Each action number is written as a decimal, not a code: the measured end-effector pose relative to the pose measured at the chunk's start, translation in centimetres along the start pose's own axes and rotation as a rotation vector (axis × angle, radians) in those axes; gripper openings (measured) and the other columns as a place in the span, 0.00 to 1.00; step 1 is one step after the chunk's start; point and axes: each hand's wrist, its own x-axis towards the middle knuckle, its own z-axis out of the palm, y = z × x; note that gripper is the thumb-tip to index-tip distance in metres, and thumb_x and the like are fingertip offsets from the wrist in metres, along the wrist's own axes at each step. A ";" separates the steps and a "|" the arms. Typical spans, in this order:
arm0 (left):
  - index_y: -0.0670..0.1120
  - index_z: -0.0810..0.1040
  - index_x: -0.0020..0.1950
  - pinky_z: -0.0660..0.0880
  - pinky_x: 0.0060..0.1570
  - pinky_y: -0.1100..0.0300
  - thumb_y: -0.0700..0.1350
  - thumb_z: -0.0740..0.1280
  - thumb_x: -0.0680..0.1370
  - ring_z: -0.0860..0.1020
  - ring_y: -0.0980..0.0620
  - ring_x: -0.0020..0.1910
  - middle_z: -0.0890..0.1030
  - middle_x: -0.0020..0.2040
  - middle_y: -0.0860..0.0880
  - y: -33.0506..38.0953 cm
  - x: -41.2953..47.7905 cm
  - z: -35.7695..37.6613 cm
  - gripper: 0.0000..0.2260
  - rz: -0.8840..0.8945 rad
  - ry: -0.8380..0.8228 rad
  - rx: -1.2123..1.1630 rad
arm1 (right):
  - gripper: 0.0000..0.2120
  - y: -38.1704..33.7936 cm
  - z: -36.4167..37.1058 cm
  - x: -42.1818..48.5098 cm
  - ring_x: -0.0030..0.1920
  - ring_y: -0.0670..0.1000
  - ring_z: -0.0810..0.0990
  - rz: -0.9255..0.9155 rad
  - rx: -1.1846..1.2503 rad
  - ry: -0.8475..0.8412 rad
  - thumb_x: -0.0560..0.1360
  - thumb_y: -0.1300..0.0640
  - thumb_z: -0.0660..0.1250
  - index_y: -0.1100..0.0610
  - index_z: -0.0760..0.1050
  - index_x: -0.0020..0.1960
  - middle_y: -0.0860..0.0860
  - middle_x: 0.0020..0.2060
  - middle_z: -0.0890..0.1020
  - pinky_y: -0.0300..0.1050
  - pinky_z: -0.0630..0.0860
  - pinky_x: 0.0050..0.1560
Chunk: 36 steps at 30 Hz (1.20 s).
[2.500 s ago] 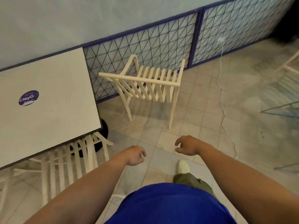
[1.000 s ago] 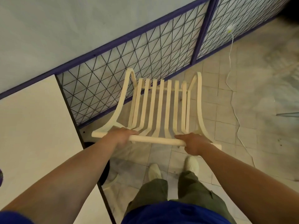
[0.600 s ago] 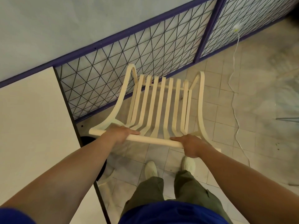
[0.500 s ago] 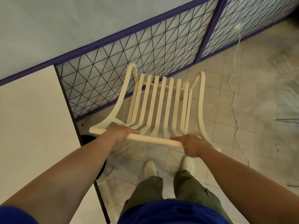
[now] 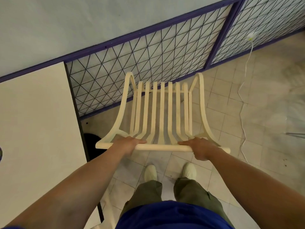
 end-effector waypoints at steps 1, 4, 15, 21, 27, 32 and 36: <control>0.68 0.67 0.73 0.70 0.66 0.48 0.47 0.62 0.83 0.75 0.44 0.63 0.75 0.67 0.48 0.1 0.1 0.6 0.22 0.015 0.032 -0.009 | 0.38 0.4 -0.2 -0.1 0.54 0.51 0.77 -0.007 -0.018 -0.005 0.77 0.63 0.66 0.33 0.56 0.75 0.50 0.62 0.76 0.45 0.75 0.53; 0.60 0.73 0.72 0.69 0.68 0.47 0.47 0.62 0.83 0.74 0.42 0.65 0.77 0.67 0.45 1.4 -0.7 1.9 0.17 0.077 0.100 0.033 | 0.38 1.5 -0.8 -0.2 0.54 0.50 0.76 -0.013 -0.064 -0.005 0.77 0.63 0.66 0.31 0.56 0.75 0.49 0.63 0.75 0.43 0.72 0.50; 0.67 0.55 0.78 0.77 0.57 0.48 0.33 0.62 0.79 0.77 0.44 0.57 0.74 0.67 0.46 6.8 -2.5 4.4 0.38 -0.083 0.030 -0.133 | 0.38 5.0 -2.8 0.5 0.56 0.52 0.78 -0.064 -0.197 -0.046 0.77 0.64 0.66 0.30 0.58 0.73 0.49 0.64 0.76 0.49 0.77 0.58; 0.67 0.54 0.78 0.77 0.54 0.53 0.32 0.63 0.79 0.77 0.46 0.56 0.73 0.67 0.47 7.3 -2.5 4.7 0.39 -0.095 0.016 -0.179 | 0.38 5.3 -3.1 0.4 0.59 0.53 0.78 -0.083 -0.262 -0.040 0.77 0.64 0.65 0.32 0.58 0.75 0.49 0.65 0.75 0.51 0.76 0.60; 0.67 0.54 0.78 0.78 0.55 0.50 0.34 0.62 0.79 0.78 0.45 0.56 0.74 0.68 0.47 6.9 -2.7 4.7 0.37 -0.059 0.010 -0.180 | 0.32 4.9 -3.1 -0.2 0.61 0.52 0.77 0.005 -0.212 -0.011 0.78 0.59 0.63 0.34 0.61 0.75 0.47 0.67 0.74 0.47 0.74 0.59; 0.66 0.54 0.78 0.77 0.57 0.50 0.35 0.64 0.79 0.77 0.45 0.58 0.73 0.67 0.46 6.5 -2.3 4.2 0.38 -0.019 -0.040 -0.189 | 0.27 4.4 -3.0 -1.0 0.61 0.51 0.77 0.088 -0.199 0.019 0.78 0.55 0.64 0.36 0.65 0.73 0.46 0.65 0.76 0.46 0.73 0.60; 0.65 0.53 0.79 0.76 0.56 0.52 0.35 0.64 0.78 0.76 0.45 0.58 0.73 0.67 0.45 5.9 -1.9 4.0 0.38 0.022 -0.078 -0.199 | 0.27 3.8 -3.3 -1.0 0.60 0.50 0.77 0.150 -0.191 0.008 0.78 0.57 0.65 0.37 0.66 0.73 0.45 0.64 0.76 0.45 0.73 0.57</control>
